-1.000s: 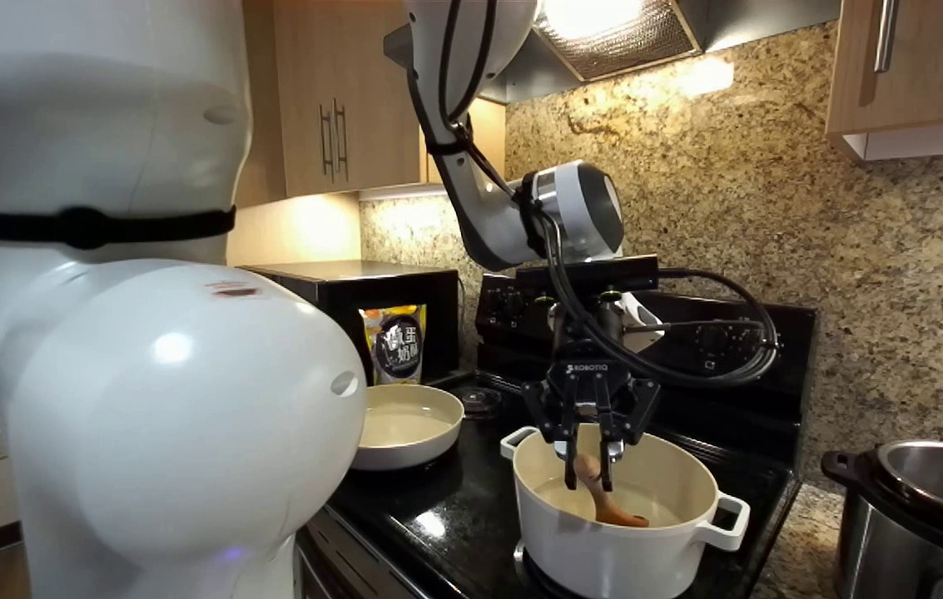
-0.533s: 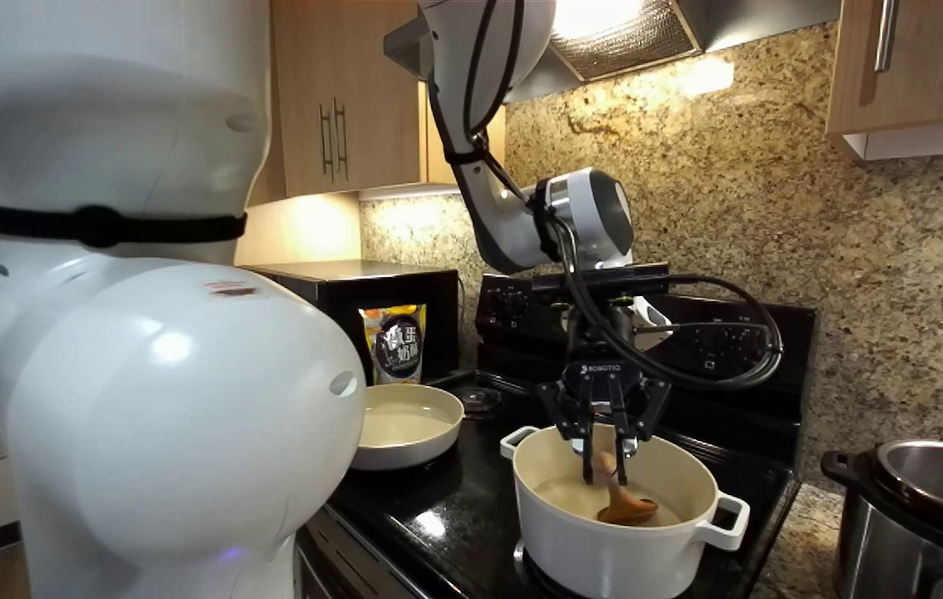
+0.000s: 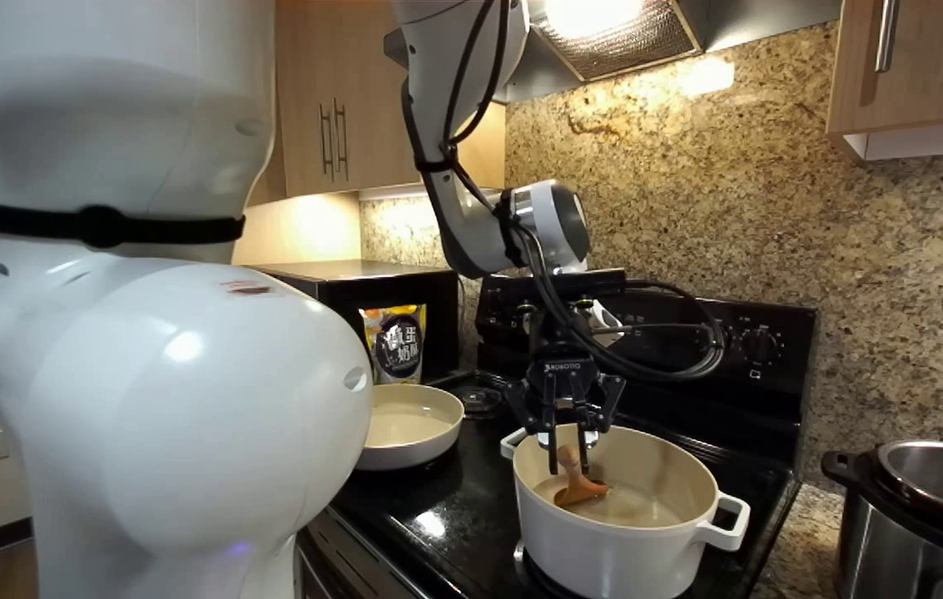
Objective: Stir the pot on the stove with the wooden spoon
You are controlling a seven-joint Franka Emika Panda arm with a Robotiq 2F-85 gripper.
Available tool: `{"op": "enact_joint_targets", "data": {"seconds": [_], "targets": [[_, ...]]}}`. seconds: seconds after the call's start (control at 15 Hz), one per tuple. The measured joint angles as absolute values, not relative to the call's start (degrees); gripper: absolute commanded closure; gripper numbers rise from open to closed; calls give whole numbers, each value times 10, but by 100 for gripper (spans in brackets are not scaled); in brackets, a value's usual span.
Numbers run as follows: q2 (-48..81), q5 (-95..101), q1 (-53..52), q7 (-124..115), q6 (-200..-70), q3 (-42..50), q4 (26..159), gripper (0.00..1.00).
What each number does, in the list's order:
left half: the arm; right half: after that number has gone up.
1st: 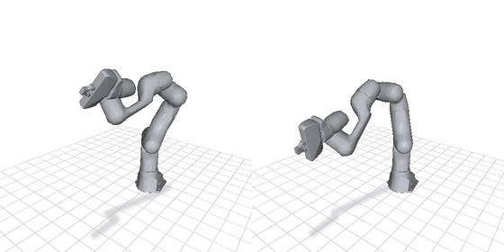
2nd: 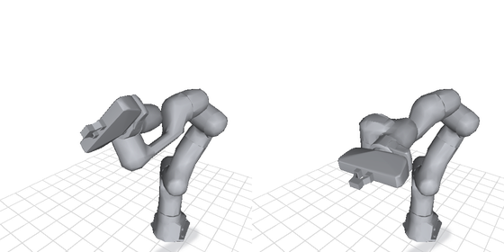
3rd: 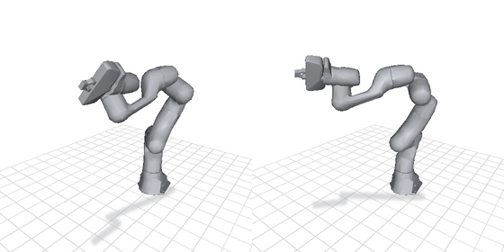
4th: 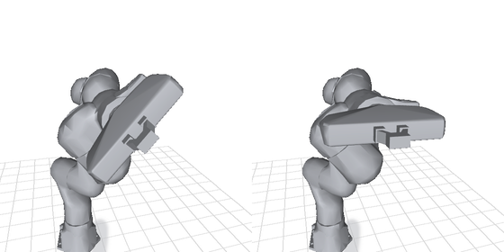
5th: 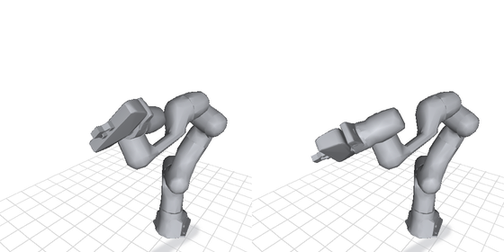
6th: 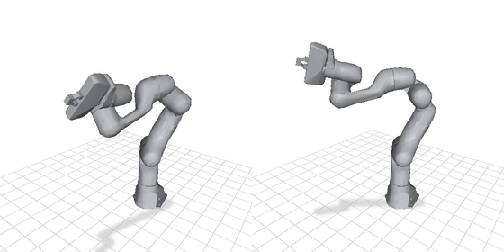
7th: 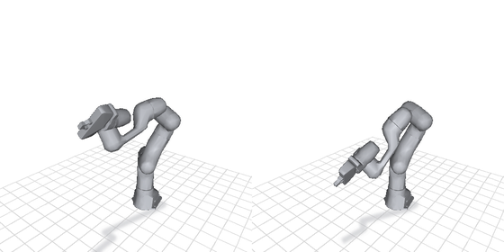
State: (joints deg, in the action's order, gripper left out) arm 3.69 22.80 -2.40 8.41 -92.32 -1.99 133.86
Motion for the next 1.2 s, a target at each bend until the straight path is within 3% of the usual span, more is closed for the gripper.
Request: {"op": "enact_joint_targets", "data": {"seconds": [1.2], "targets": [[-26,255,12,77,-897,27,1353,93]]}}
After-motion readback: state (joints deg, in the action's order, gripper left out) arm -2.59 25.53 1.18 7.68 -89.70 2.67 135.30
